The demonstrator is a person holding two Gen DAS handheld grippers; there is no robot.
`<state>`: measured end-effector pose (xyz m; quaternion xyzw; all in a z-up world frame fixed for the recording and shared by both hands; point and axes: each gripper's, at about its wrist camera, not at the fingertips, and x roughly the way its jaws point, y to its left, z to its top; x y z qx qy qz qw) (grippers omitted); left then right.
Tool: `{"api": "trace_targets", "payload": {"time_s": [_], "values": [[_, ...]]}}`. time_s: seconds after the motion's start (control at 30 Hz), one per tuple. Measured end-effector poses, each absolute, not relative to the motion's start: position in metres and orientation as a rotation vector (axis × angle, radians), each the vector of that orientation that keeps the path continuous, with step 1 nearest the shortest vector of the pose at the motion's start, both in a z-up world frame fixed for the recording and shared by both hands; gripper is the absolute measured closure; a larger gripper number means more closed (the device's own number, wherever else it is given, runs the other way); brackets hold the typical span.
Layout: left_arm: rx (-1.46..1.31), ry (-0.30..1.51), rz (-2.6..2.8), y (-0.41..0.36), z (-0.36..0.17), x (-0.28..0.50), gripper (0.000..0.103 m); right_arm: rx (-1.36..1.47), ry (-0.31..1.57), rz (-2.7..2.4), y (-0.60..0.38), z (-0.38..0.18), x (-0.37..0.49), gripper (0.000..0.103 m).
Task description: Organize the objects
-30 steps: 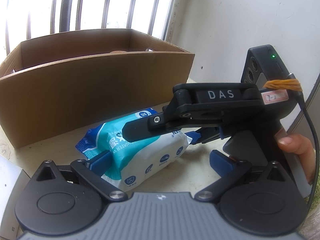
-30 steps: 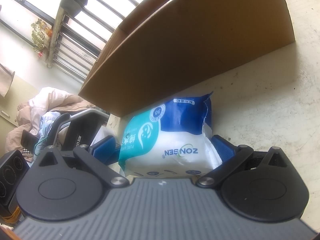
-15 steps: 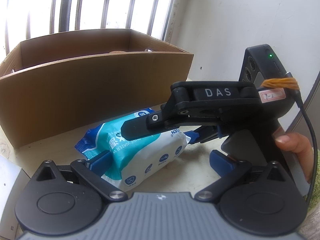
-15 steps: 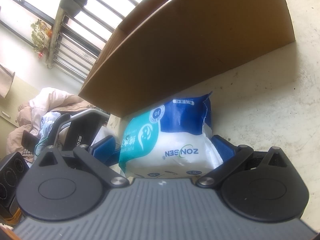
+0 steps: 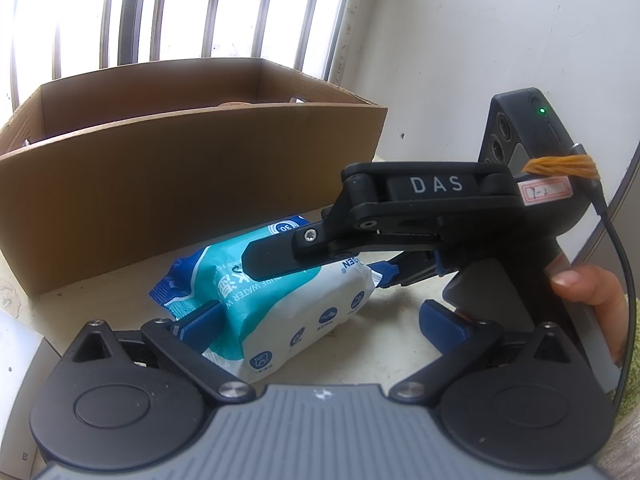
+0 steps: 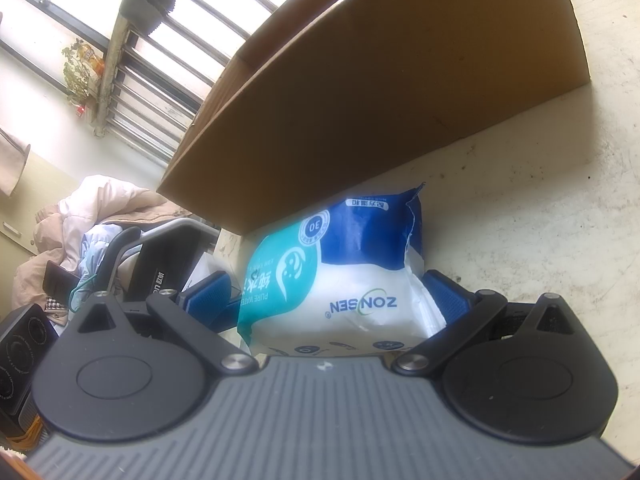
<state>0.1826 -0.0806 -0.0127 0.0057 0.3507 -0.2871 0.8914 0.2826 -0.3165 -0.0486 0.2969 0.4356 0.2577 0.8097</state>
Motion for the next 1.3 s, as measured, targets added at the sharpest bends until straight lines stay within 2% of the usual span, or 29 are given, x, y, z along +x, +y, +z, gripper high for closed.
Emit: {"api": "trace_targets", "payload": {"time_s": [1.3], "values": [[0.043,0.666,-0.547,-0.067,-0.013,0.175,0.000,0.699,0.888,0.597,-0.326,-0.055,0.283,0.001]]}}
